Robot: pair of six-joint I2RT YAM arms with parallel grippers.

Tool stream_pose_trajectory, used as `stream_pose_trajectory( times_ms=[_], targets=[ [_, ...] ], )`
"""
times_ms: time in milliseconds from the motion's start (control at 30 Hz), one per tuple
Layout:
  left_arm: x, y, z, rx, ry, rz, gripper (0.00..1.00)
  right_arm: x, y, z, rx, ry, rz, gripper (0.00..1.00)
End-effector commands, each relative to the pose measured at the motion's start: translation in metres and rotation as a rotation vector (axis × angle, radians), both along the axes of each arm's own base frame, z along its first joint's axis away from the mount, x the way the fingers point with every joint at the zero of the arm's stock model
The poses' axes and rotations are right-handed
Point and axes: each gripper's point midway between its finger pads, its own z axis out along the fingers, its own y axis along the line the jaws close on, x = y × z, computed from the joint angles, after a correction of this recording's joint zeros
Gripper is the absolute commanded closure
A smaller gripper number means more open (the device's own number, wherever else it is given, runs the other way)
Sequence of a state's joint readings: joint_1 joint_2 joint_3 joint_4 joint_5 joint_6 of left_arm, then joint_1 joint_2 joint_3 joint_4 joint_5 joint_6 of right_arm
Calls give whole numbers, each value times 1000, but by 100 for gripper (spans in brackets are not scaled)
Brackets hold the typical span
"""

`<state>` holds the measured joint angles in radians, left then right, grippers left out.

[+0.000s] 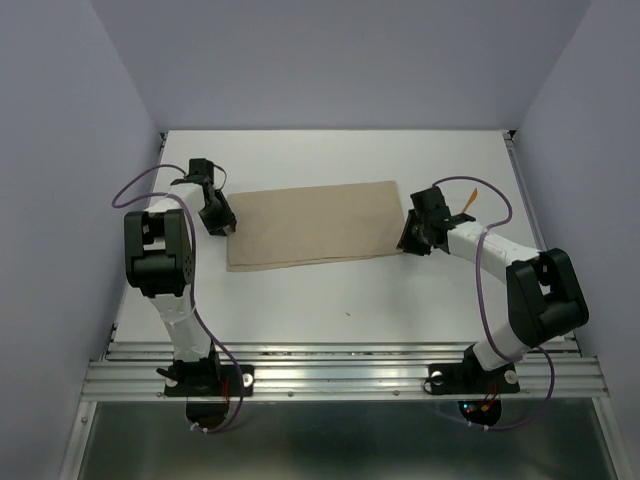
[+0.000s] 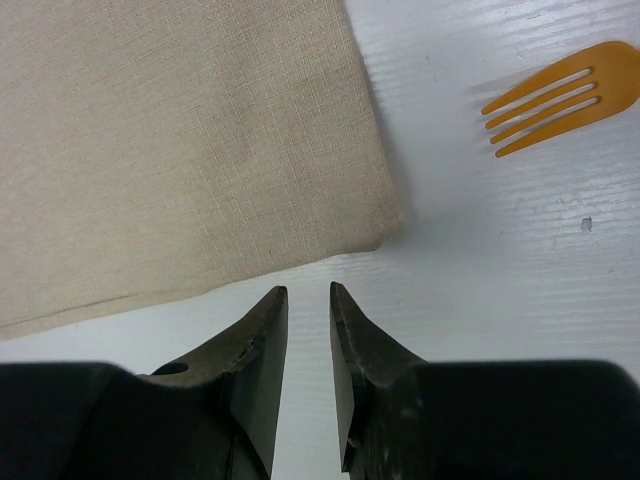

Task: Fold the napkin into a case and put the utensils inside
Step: Pick up the rectangle-folded napkin at the center of the board.

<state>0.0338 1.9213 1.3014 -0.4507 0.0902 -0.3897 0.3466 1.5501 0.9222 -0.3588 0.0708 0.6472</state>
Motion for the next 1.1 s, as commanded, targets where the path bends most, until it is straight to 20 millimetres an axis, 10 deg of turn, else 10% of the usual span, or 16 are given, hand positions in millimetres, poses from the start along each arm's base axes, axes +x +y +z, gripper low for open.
stream_pose_trajectory(
  times_ms=[0,133,633,1067],
  targets=[
    [-15,-9,-19,-10,59,-36,64,14,0,25,11,-77,-8,71],
    [-12,-21,-17,-50,53,-65,100,22,-12,28,-40,-100,-40,69],
    [8,-23,27,-60,-54,-63,100,103,-38,12,-143,-83,-50,58],
    [16,-23,54,-56,-115,-77,100,110,-34,-38,-157,28,18,74]
  ],
)
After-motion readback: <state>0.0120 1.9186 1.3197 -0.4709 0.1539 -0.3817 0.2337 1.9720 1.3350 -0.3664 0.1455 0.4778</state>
